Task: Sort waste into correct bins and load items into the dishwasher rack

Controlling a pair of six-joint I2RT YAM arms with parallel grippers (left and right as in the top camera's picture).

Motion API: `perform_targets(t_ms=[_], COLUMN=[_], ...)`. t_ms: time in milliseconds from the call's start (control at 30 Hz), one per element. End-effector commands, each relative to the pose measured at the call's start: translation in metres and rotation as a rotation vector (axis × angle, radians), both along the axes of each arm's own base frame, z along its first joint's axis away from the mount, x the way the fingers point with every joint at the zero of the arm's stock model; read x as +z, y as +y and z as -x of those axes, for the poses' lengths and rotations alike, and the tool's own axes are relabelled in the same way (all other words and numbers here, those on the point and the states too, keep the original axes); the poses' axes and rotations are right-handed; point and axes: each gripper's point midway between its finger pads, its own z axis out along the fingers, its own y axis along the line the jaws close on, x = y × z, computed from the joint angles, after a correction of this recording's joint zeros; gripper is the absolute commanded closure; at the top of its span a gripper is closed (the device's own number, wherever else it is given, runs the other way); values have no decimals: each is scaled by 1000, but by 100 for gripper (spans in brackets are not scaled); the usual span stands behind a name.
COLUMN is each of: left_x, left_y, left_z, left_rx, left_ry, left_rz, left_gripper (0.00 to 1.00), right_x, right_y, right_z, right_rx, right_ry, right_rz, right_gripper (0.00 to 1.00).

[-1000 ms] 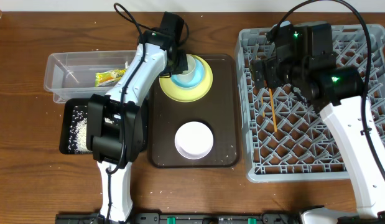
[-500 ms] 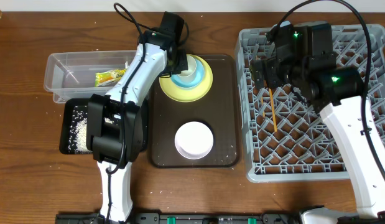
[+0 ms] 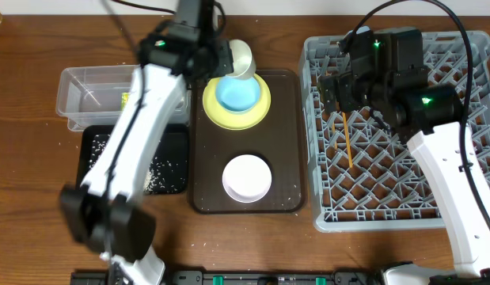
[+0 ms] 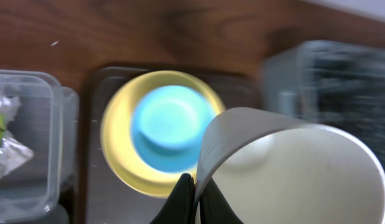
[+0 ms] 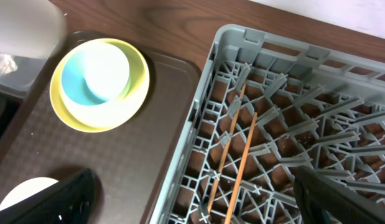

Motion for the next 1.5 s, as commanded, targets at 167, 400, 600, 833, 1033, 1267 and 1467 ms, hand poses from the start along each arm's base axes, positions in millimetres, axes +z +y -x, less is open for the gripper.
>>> perform_targets(t_ms=[167,400,600,833,1033,1267,1467], left_x=[72,102,122,125,126,127,127], left_y=[-22,-23,-36,-53,-75,-93,-93], left_z=[48,72,90,101,115,130,129], left_rx=[-273,-460,-583,-656,-738,-799,-796], left_ry=[32,29,19,15,16,41,39], left_rz=[460,681,799,806,800,811,810], left_gripper=[94,94,94,94,94,94,94], right_x=[11,80,112,108,109,112,116], right_y=[31,79,73,87,107,111,105], right_z=[16,58,82,90,103,105,98], right_rx=[75,560,778,830,937,985,980], right_ry=[66,-8,-83,-83,-129,-186,-227], right_rz=[-204,-605,-763,-749,-717,-690,-684], right_gripper=[1,1,1,1,1,12,21])
